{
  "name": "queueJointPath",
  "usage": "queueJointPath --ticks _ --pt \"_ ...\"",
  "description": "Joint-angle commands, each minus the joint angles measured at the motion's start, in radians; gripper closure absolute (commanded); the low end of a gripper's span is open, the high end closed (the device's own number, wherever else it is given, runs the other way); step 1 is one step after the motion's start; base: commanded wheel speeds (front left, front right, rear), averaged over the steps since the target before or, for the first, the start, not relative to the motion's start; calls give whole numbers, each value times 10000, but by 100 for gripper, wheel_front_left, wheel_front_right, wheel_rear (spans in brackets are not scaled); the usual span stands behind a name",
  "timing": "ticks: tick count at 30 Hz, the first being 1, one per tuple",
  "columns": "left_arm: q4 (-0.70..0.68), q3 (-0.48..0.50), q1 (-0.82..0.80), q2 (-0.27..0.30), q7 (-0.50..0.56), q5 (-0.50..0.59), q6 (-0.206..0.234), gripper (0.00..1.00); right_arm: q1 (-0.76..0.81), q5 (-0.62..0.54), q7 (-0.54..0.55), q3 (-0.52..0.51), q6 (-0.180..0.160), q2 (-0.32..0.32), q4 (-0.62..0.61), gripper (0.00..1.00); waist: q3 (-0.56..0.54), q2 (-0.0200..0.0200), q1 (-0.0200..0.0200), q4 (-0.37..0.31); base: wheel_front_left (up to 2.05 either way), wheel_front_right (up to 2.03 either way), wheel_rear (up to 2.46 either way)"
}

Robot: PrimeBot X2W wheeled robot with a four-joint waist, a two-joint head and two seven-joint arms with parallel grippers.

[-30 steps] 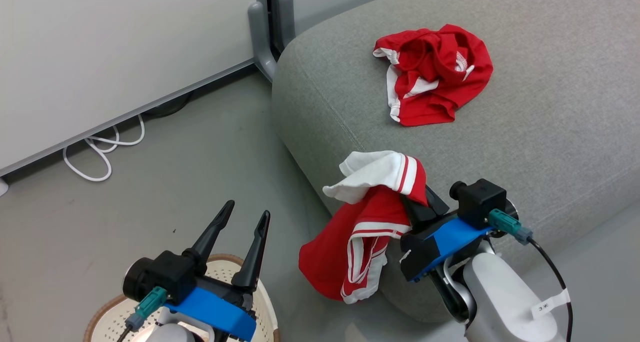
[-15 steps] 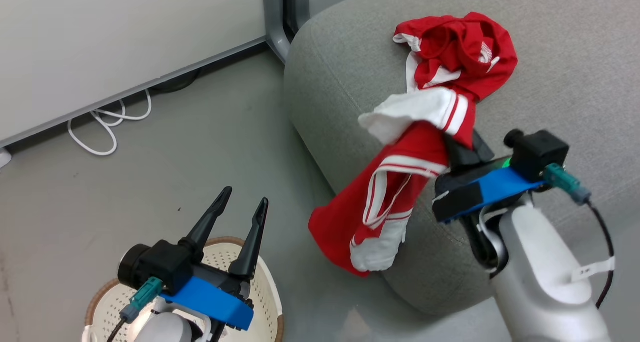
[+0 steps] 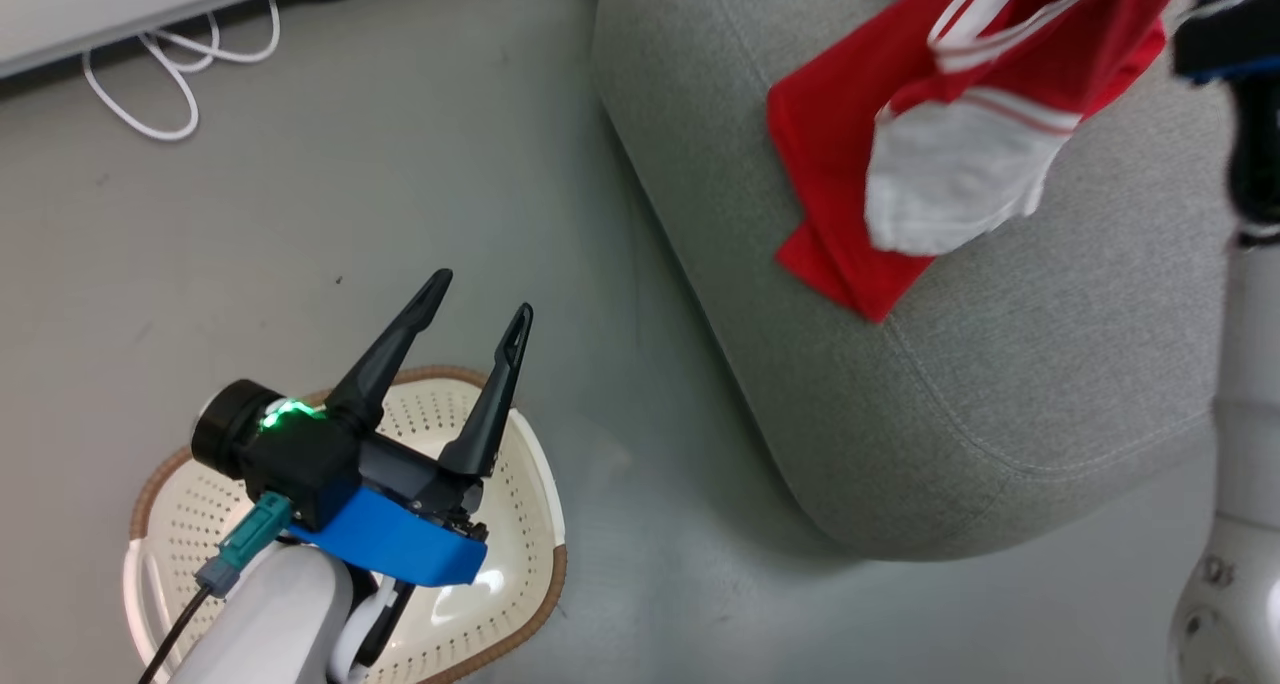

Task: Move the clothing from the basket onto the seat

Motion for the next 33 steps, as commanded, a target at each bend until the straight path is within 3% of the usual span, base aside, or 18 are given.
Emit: queueJointPath --ticks 1,6,15,28,30,31,33 --pt "-137 2 -277 161 -29 89 -14 0 -516 -106 170 -241 3 -291 -161 100 763 0 -2 111 0 0 0" --pt "-585 -152 -718 558 -27 235 -14 0 -2024 -660 796 -1561 3 -1247 34 100 1647 0 -2 128 0 0 0" --pt "-1077 -452 -1329 976 -29 341 -14 0 -2970 -1517 849 -3164 3 -2086 866 100 2636 0 -2 401 0 0 0" --pt "-1160 -706 -1707 1116 -28 406 -13 0 -1704 -2278 -410 -5045 1 -1517 3842 100 3368 0 -2 1086 0 0 0" --pt "-1127 -707 -1730 1101 -28 446 -13 0 -1677 -2456 -486 -5147 1 -1362 4245 18 3404 0 -2 1117 0 0 0" --pt "-1127 -725 -1762 1081 -28 445 -13 0 -1719 -2550 -485 -5194 1 -1359 4408 0 3422 0 -2 1144 0 0 0" --pt "-1116 -786 -1809 1024 -28 425 -13 0 -1850 -2778 -468 -5275 1 -1308 4700 0 3411 0 -2 1216 0 0 0"
